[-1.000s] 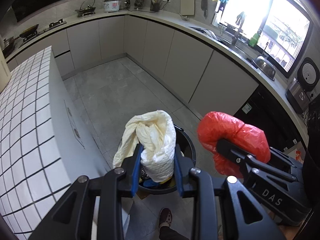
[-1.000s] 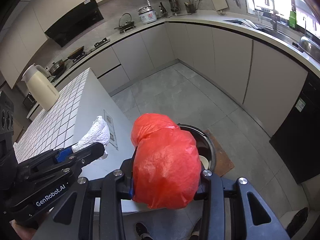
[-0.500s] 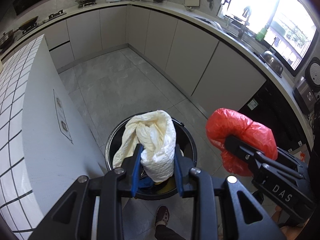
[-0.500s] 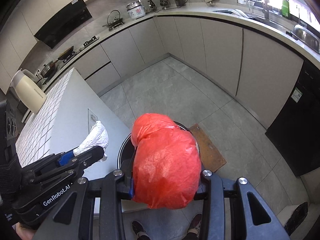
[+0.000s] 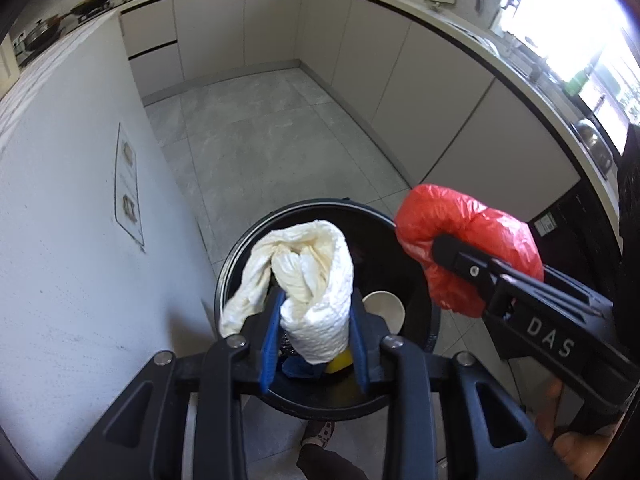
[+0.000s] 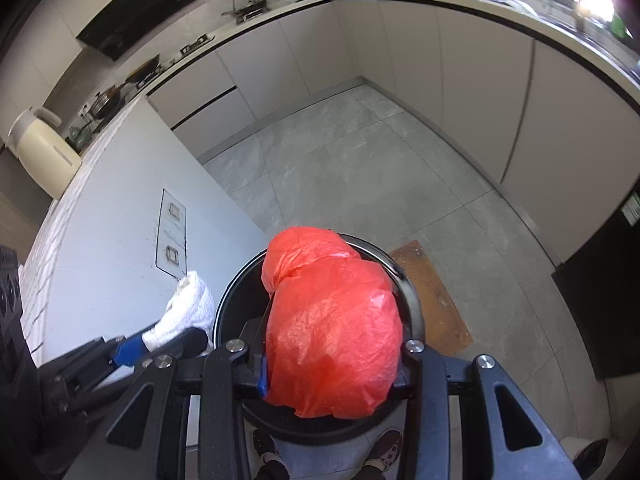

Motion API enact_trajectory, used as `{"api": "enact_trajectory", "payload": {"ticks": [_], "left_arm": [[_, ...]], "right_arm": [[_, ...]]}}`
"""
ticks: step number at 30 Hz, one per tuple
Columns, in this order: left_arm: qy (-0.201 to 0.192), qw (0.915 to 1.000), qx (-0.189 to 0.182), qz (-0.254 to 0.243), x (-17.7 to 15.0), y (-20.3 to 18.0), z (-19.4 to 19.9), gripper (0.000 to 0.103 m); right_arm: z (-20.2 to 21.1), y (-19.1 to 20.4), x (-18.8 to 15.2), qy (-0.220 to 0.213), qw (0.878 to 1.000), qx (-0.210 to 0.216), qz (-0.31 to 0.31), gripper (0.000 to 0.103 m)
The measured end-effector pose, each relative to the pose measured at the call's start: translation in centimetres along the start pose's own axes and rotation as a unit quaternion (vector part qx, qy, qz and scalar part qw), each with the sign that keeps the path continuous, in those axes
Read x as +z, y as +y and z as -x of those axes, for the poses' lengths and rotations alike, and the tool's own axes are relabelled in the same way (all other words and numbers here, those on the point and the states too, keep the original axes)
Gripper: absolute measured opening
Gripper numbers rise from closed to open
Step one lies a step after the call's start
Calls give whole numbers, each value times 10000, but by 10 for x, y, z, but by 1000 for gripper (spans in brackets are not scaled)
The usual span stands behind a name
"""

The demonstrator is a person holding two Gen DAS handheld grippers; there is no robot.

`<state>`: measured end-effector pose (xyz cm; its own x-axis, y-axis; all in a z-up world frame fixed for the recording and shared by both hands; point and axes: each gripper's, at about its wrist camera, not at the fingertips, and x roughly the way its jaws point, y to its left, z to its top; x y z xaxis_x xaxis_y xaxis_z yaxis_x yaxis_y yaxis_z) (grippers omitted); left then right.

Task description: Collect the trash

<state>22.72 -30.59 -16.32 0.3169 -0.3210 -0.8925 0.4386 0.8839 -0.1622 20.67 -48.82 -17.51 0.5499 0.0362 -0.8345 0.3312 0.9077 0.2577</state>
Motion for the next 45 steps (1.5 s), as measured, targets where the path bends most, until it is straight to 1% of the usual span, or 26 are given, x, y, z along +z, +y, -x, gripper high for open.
{"api": "enact_trajectory", "payload": {"ticks": [2, 4, 6, 7, 8, 9, 11, 15, 17, 20, 24, 26, 30, 33, 35, 37, 39, 41, 43, 45], "left_arm": [[45, 9999, 53, 96, -1, 1, -8, 32], [82, 9997, 102, 184, -2, 3, -15, 36], [147, 9994, 160, 257, -3, 5, -23, 45], [192, 9992, 185, 288, -4, 5, -27, 54], [225, 9990, 215, 324, -5, 5, -31, 60], [255, 9987, 274, 358, -6, 6, -35, 62], [280, 9981, 365, 411, -7, 5, -37, 62], [177, 9974, 459, 521, -7, 1, -25, 62], [94, 9974, 521, 498, -5, -4, -14, 62], [-158, 9971, 593, 444, -6, -11, 12, 62], [-496, 9959, 605, 450, -8, -16, 61, 62], [-683, 9944, 652, 482, -8, -15, 86, 67], [-1070, 9901, 756, 507, -23, -7, 145, 72], [-1327, 9851, 935, 561, -43, 4, 183, 76], [-1477, 9816, 1049, 605, -58, 14, 204, 78], [-1601, 9780, 1155, 667, -78, 23, 226, 79], [-1756, 9737, 1216, 798, -102, 35, 247, 79], [-1811, 9711, 1244, 931, -119, 43, 255, 79], [-1849, 9693, 1247, 1038, -138, 44, 267, 79], [-1930, 9669, 1286, 1061, -156, 48, 280, 79]], "right_arm": [[-17, 4, 7, 111, 9998, 57, 126, 42], [-32, 3, 10, 185, 9996, 125, 171, 43], [-46, 1, 11, 324, 9991, 179, 191, 49], [-53, 0, 11, 378, 9989, 189, 192, 57], [-58, -2, 11, 396, 9989, 181, 190, 64], [-62, -4, 11, 405, 9989, 171, 186, 66], [-67, -10, 10, 422, 9989, 166, 128, 66], [-57, -19, 9, 289, 9993, 167, 143, 66], [-45, -23, 8, 224, 9995, 190, 149, 66], [-24, -28, 9, 123, 9995, 179, 207, 66], [7, -22, 10, 24, 9989, 250, 394, 66], [26, -12, 9, -41, 9981, 276, 557, 66], [60, 13, 0, -87, 9953, 370, 889, 67], [91, 36, -15, -158, 9921, 494, 1146, 69], [114, 53, -29, -282, 9895, 532, 1312, 70], [137, 69, -44, -441, 9869, 564, 1448, 72], [162, 84, -64, -673, 9837, 523, 1583, 75], [185, 99, -87, -910, 9800, 430, 1719, 81], [205, 110, -108, -1012, 9782, 399, 1768, 82], [225, 121, -130, -1094, 9762, 493, 1806, 83]]}}
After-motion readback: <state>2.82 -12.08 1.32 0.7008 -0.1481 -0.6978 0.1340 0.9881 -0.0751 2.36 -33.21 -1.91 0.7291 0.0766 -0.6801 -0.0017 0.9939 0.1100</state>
